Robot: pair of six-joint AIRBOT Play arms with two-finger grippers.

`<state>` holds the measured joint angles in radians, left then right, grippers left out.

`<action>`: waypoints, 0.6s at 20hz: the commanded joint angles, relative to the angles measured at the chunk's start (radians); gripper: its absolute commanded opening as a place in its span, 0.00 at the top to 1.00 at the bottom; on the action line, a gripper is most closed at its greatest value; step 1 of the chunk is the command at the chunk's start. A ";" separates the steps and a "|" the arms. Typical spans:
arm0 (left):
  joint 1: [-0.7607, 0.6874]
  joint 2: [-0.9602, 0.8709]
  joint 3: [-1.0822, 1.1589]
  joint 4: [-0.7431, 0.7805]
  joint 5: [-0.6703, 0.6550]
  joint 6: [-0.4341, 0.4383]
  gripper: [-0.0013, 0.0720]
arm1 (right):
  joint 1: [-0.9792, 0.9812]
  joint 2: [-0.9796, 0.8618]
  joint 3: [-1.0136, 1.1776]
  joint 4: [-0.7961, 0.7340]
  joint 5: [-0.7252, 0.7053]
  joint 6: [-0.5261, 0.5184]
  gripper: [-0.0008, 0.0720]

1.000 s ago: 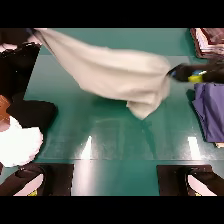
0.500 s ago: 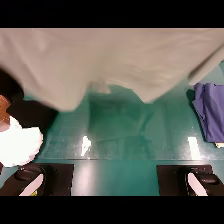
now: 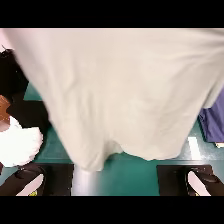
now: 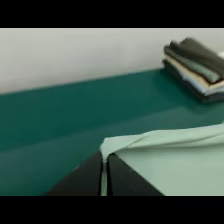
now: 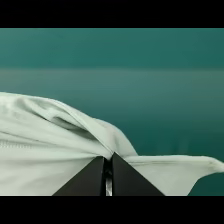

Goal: Fold the shirts.

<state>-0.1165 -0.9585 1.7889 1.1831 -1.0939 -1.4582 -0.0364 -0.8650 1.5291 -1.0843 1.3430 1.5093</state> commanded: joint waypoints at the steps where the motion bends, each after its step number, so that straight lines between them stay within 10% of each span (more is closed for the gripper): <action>1: 0.001 -0.140 -0.187 0.025 -0.031 0.001 0.95 | 0.107 -0.150 -0.130 0.014 -0.010 0.014 0.96; 7: 0.001 -0.483 -0.296 0.180 0.149 0.000 0.95 | 0.322 -0.463 -0.296 0.011 -0.407 0.015 0.97; 12: 0.001 -0.576 -0.295 0.179 0.311 -0.001 0.95 | 0.334 -0.684 -0.108 0.011 -0.415 0.015 0.96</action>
<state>-0.1150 -1.4757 1.5013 1.3464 -0.8845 -1.4582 0.2794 -1.4342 1.3457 -1.0752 0.9588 1.5246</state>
